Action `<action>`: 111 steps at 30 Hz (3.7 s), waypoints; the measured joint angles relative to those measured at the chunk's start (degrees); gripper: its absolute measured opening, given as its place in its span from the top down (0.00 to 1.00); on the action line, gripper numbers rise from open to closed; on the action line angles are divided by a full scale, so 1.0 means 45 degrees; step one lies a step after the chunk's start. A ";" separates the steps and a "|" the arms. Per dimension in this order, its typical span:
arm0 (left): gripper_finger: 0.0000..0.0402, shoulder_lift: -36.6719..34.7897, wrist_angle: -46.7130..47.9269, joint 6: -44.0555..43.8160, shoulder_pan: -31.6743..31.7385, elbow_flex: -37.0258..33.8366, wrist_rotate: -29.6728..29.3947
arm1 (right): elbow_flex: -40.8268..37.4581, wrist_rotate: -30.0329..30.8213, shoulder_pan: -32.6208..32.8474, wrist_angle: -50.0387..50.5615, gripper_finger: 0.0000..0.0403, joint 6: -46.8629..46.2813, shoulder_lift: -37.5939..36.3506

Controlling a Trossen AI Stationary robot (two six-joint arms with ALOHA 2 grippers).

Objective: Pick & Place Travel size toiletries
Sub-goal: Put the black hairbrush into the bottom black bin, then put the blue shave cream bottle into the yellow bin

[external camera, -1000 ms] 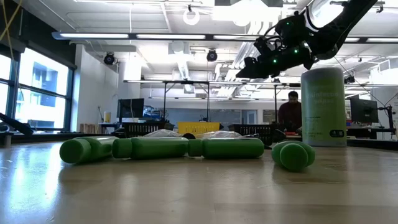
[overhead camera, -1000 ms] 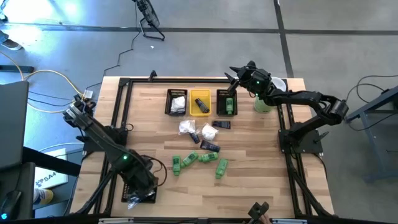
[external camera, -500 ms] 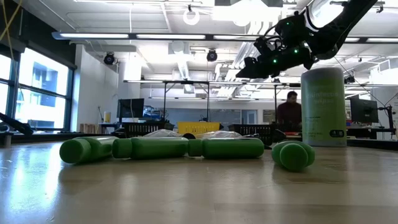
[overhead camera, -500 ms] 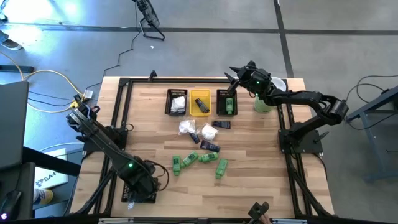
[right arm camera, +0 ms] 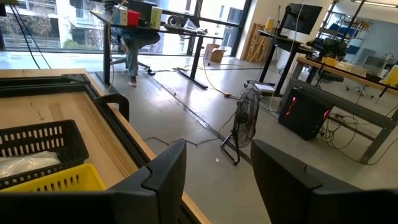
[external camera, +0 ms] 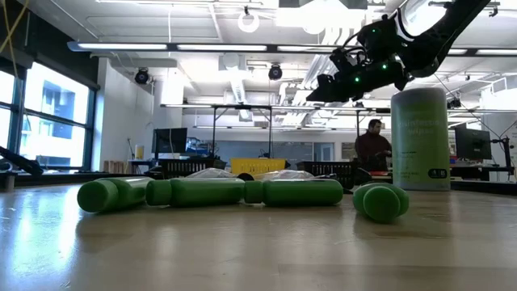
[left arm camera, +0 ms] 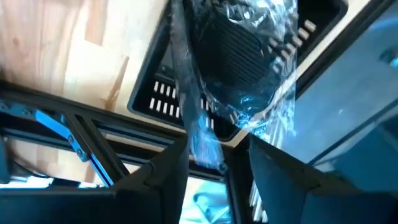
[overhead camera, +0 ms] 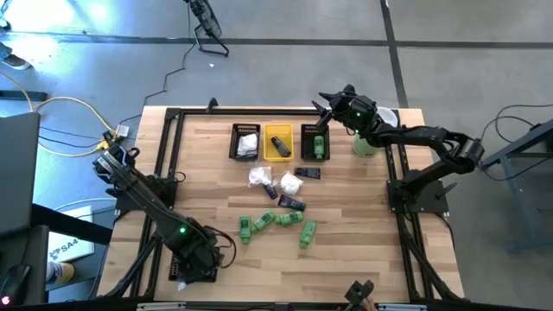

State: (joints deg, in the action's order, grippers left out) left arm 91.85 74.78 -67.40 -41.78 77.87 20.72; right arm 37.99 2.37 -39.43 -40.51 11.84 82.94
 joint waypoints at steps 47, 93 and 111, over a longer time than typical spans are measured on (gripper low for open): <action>1.00 -0.0509 -0.3008 0.8996 0.5117 -0.2018 -0.3647 | -0.0002 -0.1851 0.0276 -0.0006 0.57 -0.0393 -0.0342; 1.00 -0.6284 -1.7404 1.6340 1.7786 -1.0047 0.1551 | 0.0003 -0.1608 0.0601 0.0961 0.57 -0.2347 -0.0492; 1.00 -0.6639 -2.4982 1.3344 1.7782 -1.3568 0.1780 | 0.3735 -0.2260 0.1938 0.9607 0.57 -0.2772 -0.0821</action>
State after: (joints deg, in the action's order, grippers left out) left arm 61.98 -37.65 -7.35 38.24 16.82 28.73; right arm 54.79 -7.80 -30.71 2.72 -0.64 79.24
